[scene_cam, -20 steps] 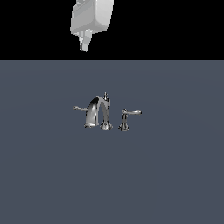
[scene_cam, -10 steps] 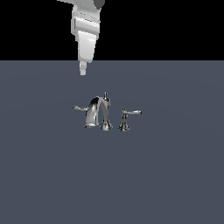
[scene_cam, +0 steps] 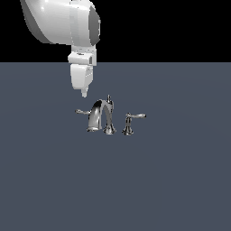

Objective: Turn on the faucet by rotating a designated handle.

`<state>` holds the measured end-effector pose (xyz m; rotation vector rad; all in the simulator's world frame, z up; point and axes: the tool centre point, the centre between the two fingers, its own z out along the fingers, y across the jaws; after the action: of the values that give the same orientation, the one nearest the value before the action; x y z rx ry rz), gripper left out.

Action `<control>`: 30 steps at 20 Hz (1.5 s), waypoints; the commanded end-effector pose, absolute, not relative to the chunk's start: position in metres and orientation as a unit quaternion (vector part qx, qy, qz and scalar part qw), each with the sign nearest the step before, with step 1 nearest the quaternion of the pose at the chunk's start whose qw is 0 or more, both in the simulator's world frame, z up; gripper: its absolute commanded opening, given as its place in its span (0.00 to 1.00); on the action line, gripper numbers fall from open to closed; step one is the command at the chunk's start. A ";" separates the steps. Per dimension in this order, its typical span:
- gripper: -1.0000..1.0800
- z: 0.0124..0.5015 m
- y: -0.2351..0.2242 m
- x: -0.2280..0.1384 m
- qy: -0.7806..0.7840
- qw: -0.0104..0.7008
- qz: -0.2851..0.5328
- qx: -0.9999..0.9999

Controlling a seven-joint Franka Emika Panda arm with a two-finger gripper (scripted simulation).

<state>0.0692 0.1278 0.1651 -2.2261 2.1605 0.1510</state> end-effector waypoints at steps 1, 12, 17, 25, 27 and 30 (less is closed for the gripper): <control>0.00 0.147 0.132 0.076 0.717 0.012 0.037 -0.696; 0.00 0.100 0.140 0.089 0.765 0.001 0.004 -0.645; 0.00 0.095 0.141 0.091 0.769 0.000 0.000 -0.639; 0.00 0.095 0.148 0.079 0.769 0.000 0.000 -0.639; 0.00 0.095 0.152 0.073 0.769 0.000 0.000 -0.639; 0.00 0.095 0.157 0.065 0.769 0.000 0.000 -0.639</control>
<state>0.0705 0.1533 0.0949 -2.0057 2.4164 -0.0021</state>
